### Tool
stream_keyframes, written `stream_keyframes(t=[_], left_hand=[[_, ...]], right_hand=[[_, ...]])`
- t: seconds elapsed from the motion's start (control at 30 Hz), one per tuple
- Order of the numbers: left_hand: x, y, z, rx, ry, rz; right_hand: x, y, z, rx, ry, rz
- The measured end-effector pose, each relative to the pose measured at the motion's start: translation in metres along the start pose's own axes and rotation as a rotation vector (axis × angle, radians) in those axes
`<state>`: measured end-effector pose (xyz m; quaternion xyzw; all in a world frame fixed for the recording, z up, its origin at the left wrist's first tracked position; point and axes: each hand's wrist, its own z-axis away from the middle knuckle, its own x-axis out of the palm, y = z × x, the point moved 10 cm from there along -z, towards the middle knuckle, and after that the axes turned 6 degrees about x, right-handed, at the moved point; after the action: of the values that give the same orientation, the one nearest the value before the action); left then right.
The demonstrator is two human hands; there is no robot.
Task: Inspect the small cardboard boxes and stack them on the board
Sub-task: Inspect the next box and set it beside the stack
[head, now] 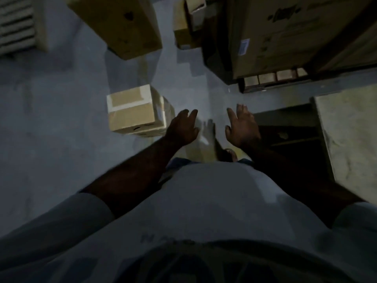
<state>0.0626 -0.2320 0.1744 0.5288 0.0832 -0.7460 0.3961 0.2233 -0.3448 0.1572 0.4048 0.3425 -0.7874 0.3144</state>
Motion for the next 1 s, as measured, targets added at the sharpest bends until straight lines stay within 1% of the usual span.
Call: stream_keyframes(t=[0.17, 0.27, 0.4, 0.53, 0.63, 0.8, 0.9, 1.0], left_hand=[[-0.001, -0.037, 0.002, -0.048, 0.055, 0.095], [-0.003, -0.082, 0.008, -0.076, 0.083, 0.126], [-0.013, -0.176, 0.008, -0.130, 0.077, 0.166], [-0.036, -0.287, 0.003, -0.142, 0.067, 0.140], [-0.043, -0.367, 0.001, -0.138, 0.092, 0.072], [-0.035, -0.464, -0.027, -0.221, 0.072, -0.003], [-0.010, -0.517, -0.047, -0.341, 0.023, 0.018], [0.021, -0.550, -0.066, -0.412, -0.022, 0.043]], right_hand=[[0.014, -0.055, -0.020, -0.045, -0.053, 0.058], [0.025, -0.100, -0.038, -0.059, -0.073, 0.055], [0.046, -0.179, -0.077, -0.071, -0.061, 0.017], [0.081, -0.250, -0.114, 0.002, -0.077, -0.076], [0.124, -0.296, -0.134, 0.028, -0.145, -0.161], [0.182, -0.344, -0.190, 0.035, -0.224, -0.241], [0.208, -0.356, -0.230, 0.035, -0.228, -0.274], [0.231, -0.357, -0.274, 0.019, -0.188, -0.253]])
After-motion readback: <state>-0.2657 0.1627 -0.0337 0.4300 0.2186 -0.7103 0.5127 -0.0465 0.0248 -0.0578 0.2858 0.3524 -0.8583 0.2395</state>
